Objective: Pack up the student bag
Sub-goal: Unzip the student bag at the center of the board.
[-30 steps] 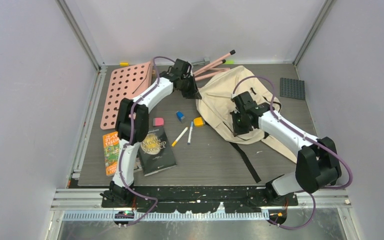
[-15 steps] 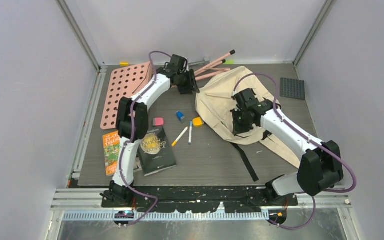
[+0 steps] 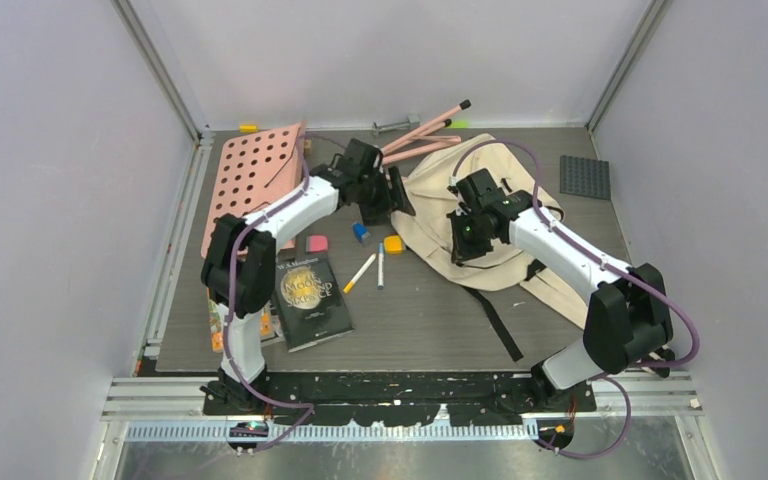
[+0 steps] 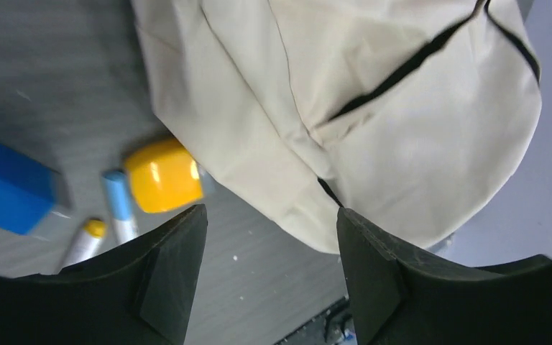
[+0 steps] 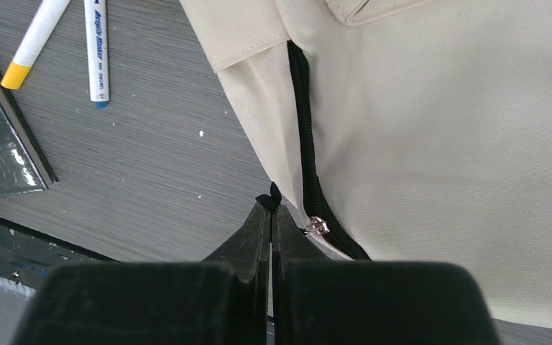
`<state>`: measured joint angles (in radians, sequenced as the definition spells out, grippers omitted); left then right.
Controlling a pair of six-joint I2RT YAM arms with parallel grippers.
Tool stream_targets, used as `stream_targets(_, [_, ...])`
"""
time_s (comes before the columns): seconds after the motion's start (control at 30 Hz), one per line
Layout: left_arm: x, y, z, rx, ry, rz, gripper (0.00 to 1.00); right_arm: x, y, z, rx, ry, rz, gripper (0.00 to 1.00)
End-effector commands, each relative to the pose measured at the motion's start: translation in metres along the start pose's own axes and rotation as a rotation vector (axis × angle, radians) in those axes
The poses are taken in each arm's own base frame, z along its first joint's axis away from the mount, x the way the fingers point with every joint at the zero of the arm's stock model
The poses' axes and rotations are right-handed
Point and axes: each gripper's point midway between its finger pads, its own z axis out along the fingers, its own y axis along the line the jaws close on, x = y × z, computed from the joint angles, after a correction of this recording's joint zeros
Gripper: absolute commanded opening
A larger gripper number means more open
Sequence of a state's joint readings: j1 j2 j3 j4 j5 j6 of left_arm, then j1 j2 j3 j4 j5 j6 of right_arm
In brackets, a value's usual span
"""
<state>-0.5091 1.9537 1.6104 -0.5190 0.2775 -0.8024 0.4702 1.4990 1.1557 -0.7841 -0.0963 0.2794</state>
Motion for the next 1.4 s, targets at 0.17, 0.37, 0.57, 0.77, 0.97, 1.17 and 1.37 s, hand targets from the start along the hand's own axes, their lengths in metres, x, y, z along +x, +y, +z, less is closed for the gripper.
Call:
stream_targets(0.17, [0.065, -0.008, 0.023, 0.063, 0.154, -0.189, 0.67, -0.035, 0.025, -0.017, -0.08, -0.125, -0.018, 0.01])
stream_targets(0.37, [0.086, -0.001, 0.036, 0.049, 0.205, -0.237, 0.64, -0.038, 0.024, -0.018, -0.069, -0.135, -0.022, 0.01])
stream_targets(0.57, [0.1, -0.005, 0.057, 0.082, 0.278, -0.242, 0.54, -0.043, 0.026, -0.019, -0.071, -0.142, -0.021, 0.01])
stream_targets(0.77, [0.106, -0.003, 0.065, 0.062, 0.3, -0.221, 0.48, -0.049, 0.026, -0.022, -0.064, -0.16, -0.027, 0.01])
stream_targets(0.97, [0.103, -0.011, 0.071, 0.078, 0.302, -0.211, 0.47, -0.051, 0.025, -0.02, -0.057, -0.159, -0.024, 0.01])
stream_targets(1.17, [0.086, -0.028, 0.07, 0.123, 0.243, -0.195, 0.2, -0.047, 0.017, -0.023, -0.02, -0.164, -0.018, 0.01])
stream_targets(1.37, [0.052, -0.027, 0.053, 0.101, 0.132, -0.113, 0.0, -0.042, -0.009, -0.031, 0.116, -0.19, -0.017, 0.01])
